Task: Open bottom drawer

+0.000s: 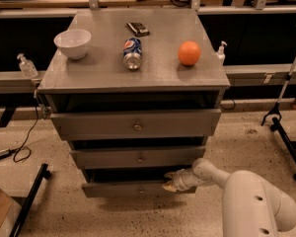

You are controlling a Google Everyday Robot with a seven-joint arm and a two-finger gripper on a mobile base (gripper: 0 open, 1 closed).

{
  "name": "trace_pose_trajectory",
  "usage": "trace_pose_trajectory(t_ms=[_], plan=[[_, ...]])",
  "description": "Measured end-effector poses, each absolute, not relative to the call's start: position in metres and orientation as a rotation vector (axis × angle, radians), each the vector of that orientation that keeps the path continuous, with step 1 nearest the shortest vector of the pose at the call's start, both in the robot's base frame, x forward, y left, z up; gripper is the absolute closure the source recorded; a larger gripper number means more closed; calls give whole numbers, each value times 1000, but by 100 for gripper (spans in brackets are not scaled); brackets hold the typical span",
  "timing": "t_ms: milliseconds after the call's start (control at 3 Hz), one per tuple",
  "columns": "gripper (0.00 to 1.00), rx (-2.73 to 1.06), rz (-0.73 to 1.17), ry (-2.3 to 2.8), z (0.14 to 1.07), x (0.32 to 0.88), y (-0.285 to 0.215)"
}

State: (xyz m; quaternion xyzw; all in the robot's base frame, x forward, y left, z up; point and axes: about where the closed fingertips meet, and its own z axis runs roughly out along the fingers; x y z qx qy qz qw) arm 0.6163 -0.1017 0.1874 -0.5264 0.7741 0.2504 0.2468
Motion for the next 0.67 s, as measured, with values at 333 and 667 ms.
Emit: trace_pose_trajectory(t_ms=[333, 667], plan=[[24, -1436, 683, 2111, 187, 616, -102], [21, -1436, 683, 2111, 187, 616, -102]])
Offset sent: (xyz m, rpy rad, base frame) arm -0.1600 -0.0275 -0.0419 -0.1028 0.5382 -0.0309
